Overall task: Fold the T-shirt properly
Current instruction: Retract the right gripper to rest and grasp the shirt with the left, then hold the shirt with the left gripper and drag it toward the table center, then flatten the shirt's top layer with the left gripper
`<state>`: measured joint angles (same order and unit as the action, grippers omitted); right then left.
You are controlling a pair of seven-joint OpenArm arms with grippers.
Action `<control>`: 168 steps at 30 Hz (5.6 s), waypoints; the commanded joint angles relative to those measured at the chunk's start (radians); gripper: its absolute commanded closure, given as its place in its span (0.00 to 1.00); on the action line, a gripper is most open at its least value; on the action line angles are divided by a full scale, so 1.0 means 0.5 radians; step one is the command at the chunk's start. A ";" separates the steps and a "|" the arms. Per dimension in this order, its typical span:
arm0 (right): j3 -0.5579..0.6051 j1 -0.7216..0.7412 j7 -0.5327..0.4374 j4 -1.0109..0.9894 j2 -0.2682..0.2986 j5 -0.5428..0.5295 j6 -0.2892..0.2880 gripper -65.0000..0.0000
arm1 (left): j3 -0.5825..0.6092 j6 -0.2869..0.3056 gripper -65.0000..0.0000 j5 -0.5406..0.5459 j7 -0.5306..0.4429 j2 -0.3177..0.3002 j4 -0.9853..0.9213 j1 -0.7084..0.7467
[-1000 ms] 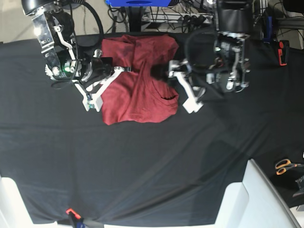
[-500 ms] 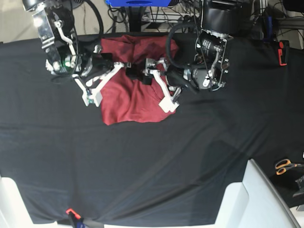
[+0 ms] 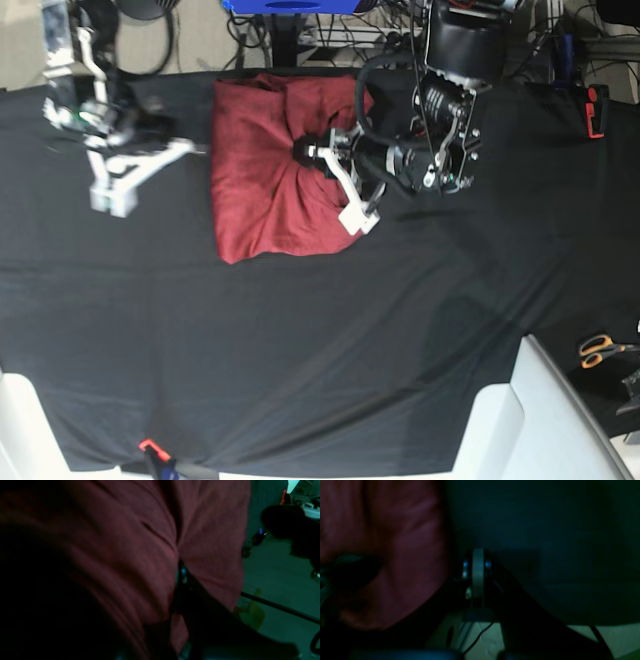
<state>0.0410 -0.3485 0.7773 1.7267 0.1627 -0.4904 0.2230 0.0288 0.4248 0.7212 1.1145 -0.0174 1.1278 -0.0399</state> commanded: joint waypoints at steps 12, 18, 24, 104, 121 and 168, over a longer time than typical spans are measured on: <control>-0.400 -0.066 -0.261 0.025 -0.066 -0.012 -0.012 1.00 | 0.975 0.008 1.00 0.032 0.298 -0.172 0.029 -0.582; -0.403 -0.026 -0.261 0.022 -0.063 -0.012 -0.012 1.00 | 1.705 0.008 1.00 0.032 0.307 -0.271 -0.063 -0.962; -0.403 0.008 -0.261 0.022 -0.063 -0.012 -0.012 1.00 | 2.215 0.011 1.00 0.032 0.277 -0.338 -0.180 -1.235; -0.403 0.257 -0.258 -0.150 -0.063 -0.012 -0.012 1.00 | 2.779 0.383 1.00 -0.892 -0.398 0.147 -0.628 -1.465; -0.403 0.247 -0.258 -0.150 -0.066 -0.012 -0.012 1.00 | 2.779 0.383 0.45 -0.898 -0.337 0.144 -0.628 -1.487; -0.390 0.186 -0.258 -0.147 -0.063 -0.006 -0.012 1.00 | 1.405 0.284 1.00 -0.904 0.071 -0.599 1.146 -0.453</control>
<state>-0.1524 -0.2615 0.6647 1.6360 0.1226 -0.4919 0.2230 0.7403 0.5713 0.2687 1.1625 -0.3187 1.6886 -0.2462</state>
